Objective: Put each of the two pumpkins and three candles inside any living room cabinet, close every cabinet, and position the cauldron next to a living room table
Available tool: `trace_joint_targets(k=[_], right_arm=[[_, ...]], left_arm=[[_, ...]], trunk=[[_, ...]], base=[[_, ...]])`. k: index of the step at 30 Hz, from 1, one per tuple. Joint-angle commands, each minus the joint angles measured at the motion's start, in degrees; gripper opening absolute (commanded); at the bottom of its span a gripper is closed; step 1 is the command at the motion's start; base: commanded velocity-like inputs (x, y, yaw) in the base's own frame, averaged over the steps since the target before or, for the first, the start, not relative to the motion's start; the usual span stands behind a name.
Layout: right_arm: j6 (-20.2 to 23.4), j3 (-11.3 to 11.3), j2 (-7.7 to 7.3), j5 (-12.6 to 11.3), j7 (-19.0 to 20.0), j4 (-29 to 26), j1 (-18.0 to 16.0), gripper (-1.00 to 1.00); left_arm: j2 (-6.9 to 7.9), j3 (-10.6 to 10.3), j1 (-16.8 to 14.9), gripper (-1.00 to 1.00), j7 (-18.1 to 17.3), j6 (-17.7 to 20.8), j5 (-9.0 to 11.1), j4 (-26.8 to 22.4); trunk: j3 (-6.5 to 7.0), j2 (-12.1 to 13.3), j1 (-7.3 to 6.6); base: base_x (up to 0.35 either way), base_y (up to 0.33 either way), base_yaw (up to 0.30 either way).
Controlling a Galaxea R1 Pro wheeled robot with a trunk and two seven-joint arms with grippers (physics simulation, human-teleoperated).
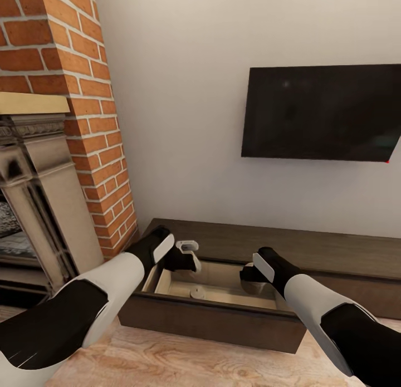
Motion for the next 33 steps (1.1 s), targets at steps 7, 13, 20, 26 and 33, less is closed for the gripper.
trace_joint_targets(k=[7, 13, 20, 26, 33], right_arm=[[0.1, 0.7, 0.04, -0.6, -0.3, -0.1, 0.0, -1.00], [0.1, 0.7, 0.05, -0.6, -0.3, -0.1, 0.0, -1.00], [-0.1, 0.8, 0.14, -0.6, -0.2, 0.1, 0.3, -1.00], [-2.3, 0.8, 0.14, -0.5, -0.1, 0.2, 0.3, -1.00], [-3.7, 0.8, 0.23, -0.5, 0.4, 0.3, 0.4, -1.00]], left_arm=[[0.00, -0.2, -0.1, -1.00, -6.9, -8.1, -0.1, 5.2], [0.00, -0.3, -0.1, -1.00, -7.8, -10.8, -0.2, 5.0], [0.00, -0.3, -0.1, -1.00, -7.9, -11.1, -0.1, 4.3], [0.00, -0.4, -0.1, -1.00, -7.9, -11.2, -0.2, 4.4], [0.00, -0.4, -0.1, -1.00, -7.9, -11.4, -2.7, 4.4]], trunk=[[-0.06, 0.0, -0.01], [-0.06, 0.0, -0.01], [-0.06, 0.0, -0.01], [-0.06, 0.0, -0.01], [-0.47, 0.0, -0.01]], base=[[0.000, 0.000, 0.000], [0.000, 0.000, 0.000], [0.000, 0.000, 0.000], [0.000, 0.000, 0.000], [0.000, 0.000, 0.000]])
